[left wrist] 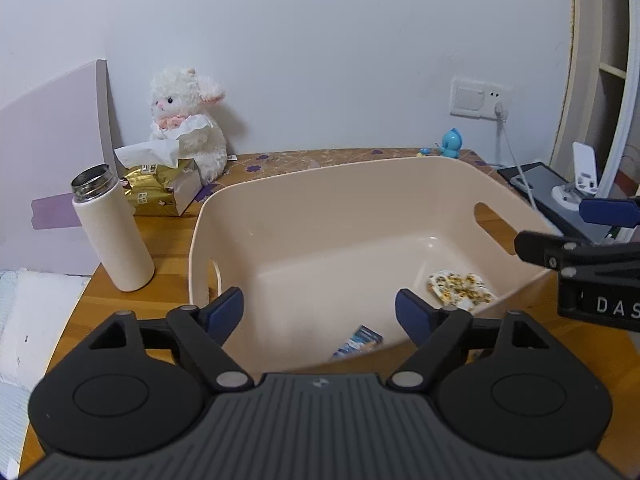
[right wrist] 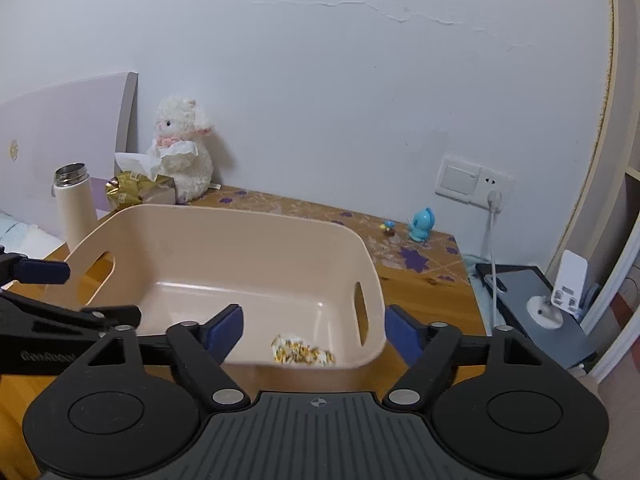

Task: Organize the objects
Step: 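Carry both items over the basket and open both tools to drop them, then grasp the blue-and-white tissue box with left tool while right tool grasps the orange fabric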

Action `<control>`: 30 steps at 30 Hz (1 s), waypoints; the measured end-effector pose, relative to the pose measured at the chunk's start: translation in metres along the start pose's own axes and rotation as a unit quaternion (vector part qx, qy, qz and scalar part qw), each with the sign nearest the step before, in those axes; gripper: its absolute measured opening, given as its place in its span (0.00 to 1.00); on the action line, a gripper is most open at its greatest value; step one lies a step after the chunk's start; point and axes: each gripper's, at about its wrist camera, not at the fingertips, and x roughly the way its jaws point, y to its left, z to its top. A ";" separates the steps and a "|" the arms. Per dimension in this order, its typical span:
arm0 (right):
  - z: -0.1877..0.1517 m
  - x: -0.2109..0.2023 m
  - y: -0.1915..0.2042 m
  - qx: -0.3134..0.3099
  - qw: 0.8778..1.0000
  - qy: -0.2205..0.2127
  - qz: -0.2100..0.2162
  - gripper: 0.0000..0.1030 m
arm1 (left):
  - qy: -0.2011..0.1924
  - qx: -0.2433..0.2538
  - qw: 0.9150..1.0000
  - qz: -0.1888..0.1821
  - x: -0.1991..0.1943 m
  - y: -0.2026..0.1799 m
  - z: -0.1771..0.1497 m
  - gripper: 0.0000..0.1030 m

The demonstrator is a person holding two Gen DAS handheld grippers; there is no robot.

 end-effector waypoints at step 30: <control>-0.106 -0.005 -0.033 0.022 0.994 0.106 -0.022 1.00 | 0.121 -0.033 0.990 -0.065 0.000 -0.024 -0.109 0.83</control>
